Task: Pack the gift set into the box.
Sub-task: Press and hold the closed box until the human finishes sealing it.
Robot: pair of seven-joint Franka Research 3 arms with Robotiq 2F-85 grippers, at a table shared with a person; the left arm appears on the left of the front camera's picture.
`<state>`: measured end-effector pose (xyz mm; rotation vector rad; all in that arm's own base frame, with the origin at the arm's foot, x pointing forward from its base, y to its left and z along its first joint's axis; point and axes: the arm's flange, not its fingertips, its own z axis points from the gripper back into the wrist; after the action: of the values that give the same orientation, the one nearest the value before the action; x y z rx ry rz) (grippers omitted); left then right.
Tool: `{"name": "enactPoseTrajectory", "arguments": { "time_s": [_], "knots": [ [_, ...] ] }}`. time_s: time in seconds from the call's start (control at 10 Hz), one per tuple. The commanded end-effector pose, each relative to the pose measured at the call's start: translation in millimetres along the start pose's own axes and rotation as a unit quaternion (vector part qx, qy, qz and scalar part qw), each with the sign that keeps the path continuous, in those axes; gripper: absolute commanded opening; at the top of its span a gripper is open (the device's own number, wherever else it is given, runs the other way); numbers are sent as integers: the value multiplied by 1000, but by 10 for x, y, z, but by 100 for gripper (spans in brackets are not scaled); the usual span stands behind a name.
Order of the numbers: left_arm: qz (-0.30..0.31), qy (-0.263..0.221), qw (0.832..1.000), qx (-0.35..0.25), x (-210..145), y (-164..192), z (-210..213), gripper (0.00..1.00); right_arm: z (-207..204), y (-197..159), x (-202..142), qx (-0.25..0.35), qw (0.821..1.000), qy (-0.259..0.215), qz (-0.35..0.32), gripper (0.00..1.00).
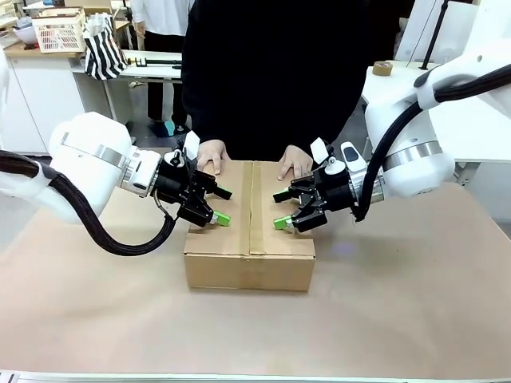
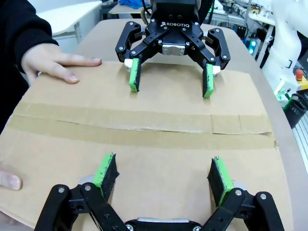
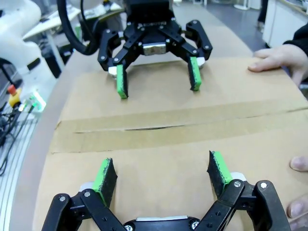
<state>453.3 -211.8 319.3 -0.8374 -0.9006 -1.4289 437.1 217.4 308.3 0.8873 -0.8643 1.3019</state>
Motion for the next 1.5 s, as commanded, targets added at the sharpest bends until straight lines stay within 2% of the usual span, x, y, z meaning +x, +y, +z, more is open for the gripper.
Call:
{"name": "enactPoseTrajectory", "arguments": {
  "time_s": [0.0, 1.4],
  "knots": [
    [-3, 3, 1000, 0, -21, -10, -18, 100, -18, 14, -15, 1, 1000, 4, 0, 100],
    [-3, 3, 1000, 0, -21, -10, -18, 100, -18, 14, -15, 1, 1000, 4, 0, 100]
  ]
}}
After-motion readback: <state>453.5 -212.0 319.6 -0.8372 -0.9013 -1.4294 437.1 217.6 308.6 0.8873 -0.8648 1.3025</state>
